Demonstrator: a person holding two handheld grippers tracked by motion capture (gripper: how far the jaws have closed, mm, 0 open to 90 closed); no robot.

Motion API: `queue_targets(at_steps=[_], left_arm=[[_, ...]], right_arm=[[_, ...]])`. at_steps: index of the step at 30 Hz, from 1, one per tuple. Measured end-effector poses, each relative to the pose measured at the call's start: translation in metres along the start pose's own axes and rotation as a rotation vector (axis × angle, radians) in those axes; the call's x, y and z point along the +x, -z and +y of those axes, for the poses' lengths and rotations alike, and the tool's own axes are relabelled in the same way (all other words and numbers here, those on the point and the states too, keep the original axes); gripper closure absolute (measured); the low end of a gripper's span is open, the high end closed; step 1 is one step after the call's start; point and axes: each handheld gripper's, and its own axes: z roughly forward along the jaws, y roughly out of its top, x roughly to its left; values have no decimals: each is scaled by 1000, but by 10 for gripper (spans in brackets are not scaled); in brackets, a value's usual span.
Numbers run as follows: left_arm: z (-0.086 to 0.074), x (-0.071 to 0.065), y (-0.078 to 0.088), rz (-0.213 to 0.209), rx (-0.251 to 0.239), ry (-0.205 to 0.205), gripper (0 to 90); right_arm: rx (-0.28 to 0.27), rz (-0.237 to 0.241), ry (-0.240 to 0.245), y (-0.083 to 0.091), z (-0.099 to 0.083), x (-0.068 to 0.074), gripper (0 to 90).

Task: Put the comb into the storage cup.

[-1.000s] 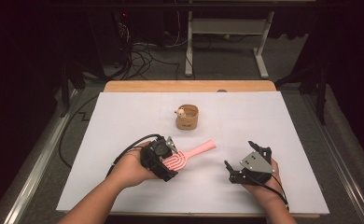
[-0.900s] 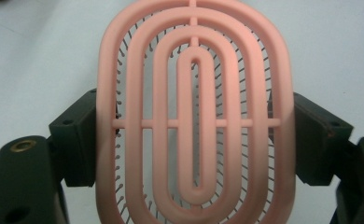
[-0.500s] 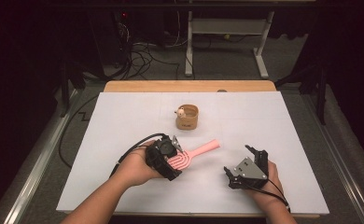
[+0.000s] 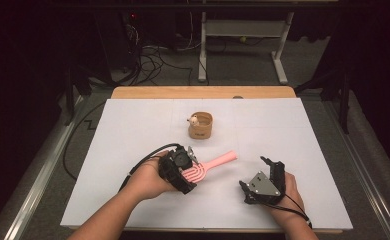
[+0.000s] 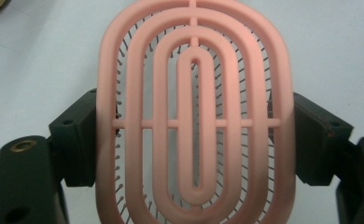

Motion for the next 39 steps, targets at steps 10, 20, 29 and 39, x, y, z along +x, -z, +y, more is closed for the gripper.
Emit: queue_targets(at_steps=[10,20,29,39], left_arm=[[6,-5,-9,-4,21,-22,198],[14,-10,-16,-17,32,-39,198],[25,-15,-18,-24,33,-53,198],[31,-20,-21,-31,34,-67,198]], right_arm=[[-4,-19,27,2,4,2,6],[-1,-39,100,1,9,8,27],[3,-52,144,-1,14,13,70],[-8,-55,207,-3,22,22,120]])
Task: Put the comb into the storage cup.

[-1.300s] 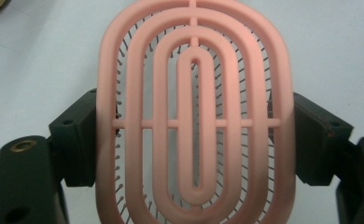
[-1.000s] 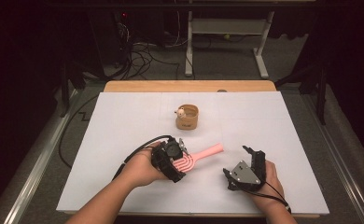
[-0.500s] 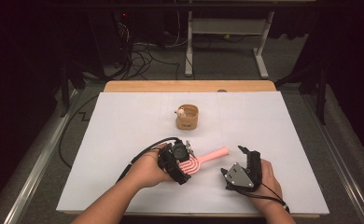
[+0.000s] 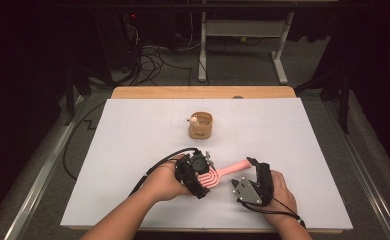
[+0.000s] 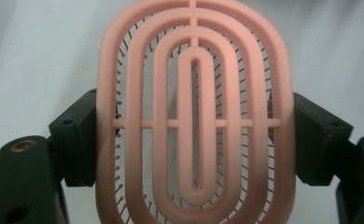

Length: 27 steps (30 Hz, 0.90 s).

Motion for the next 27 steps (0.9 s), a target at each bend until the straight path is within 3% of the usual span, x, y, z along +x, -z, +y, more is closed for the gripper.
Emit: queue_targets(at_steps=[11,14,27], left_arm=[[4,-2,-4,-2,7,-15,198],[6,-2,-2,-5,-6,-15,198],[8,-5,-1,-5,-2,-24,198]], right_arm=[[-10,3,43,-1,3,3,166],[-4,0,84,-3,5,5,175],[-18,-36,132,-4,11,9,209]])
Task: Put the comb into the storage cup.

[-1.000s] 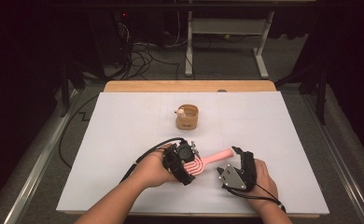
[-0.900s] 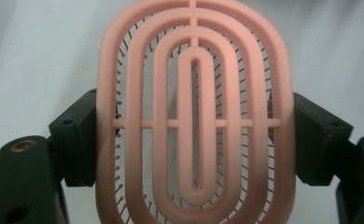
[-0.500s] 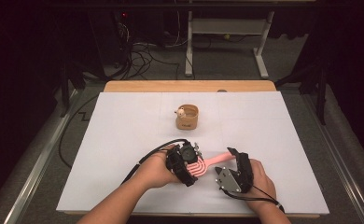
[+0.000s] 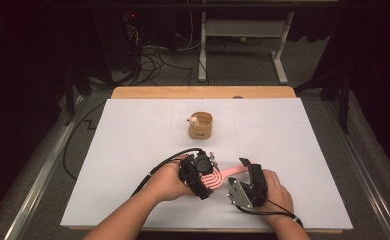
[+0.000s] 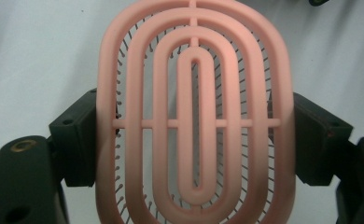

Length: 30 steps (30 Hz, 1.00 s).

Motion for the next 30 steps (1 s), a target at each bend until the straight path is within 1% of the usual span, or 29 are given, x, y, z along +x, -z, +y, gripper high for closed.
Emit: queue_targets(at_steps=[1,3,5,8,9,10,11,12,13,14,17,18,19,20,22,24,25,28,30], left_arm=[[1,-1,0,4,3,-3,198],[1,-1,-1,2,-2,-6,198],[2,0,-2,1,-3,-4,198],[3,0,-3,-2,3,-10,198],[4,0,-4,-3,4,-10,198],[4,0,-4,-5,5,-9,198],[5,0,-4,-4,6,-9,198],[5,0,-4,-4,5,-9,198],[6,0,-4,-7,0,-9,198],[7,0,-3,-7,2,-12,198],[9,-1,-3,-9,-1,-12,198],[10,-1,-3,-8,1,-14,198],[11,-1,-2,-9,3,-17,198],[11,-1,-2,-9,-1,-16,198],[12,-1,-2,-7,0,-12,198],[12,-1,-2,-6,-7,-7,198],[13,-2,-1,-2,-4,-9,198],[14,-2,0,0,-3,-13,198],[14,-2,0,0,-7,-11,198]], right_arm=[[1,3,0,0,0,0,212],[1,8,17,1,2,0,230],[-7,9,19,2,4,2,234],[-17,13,38,2,7,3,245],[-15,8,35,2,7,3,247],[-10,12,61,2,7,2,253],[-12,15,67,3,8,3,268],[-16,11,84,3,8,2,275],[-14,9,86,3,9,3,282],[-14,15,79,3,9,4,291],[-22,17,96,3,10,6,338],[-23,18,113,3,10,6,348],[-22,14,110,3,10,7,369],[-24,19,129,3,11,7,392],[-20,17,137,3,11,8,421],[-13,14,158,3,11,8,463],[-13,14,155,4,12,9,478],[-18,12,167,3,12,9,512],[-8,19,172,3,12,10,535]])
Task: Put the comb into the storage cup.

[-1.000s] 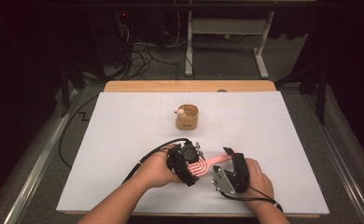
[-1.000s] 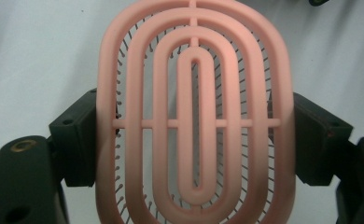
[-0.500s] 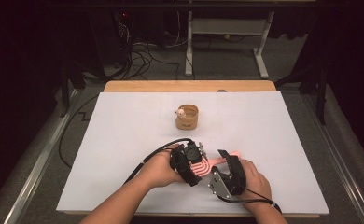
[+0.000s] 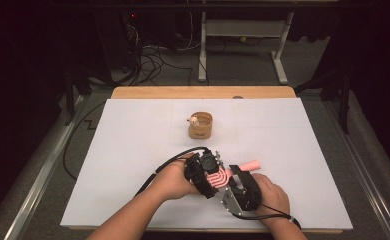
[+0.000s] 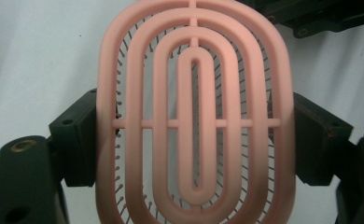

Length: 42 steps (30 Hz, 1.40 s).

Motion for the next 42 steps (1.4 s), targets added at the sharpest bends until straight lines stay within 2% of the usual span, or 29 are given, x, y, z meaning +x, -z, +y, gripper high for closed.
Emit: queue_targets(at_steps=[9,22,32,42], left_arm=[[1,0,-1,3,4,-7,198],[2,0,-2,4,0,-1,198],[2,0,-3,5,5,0,197],[3,0,-4,1,0,-1,197]], right_arm=[[5,7,28,0,1,1,593],[11,2,35,0,2,2,591],[10,-4,64,0,3,4,590],[20,-13,85,1,4,5,632]])
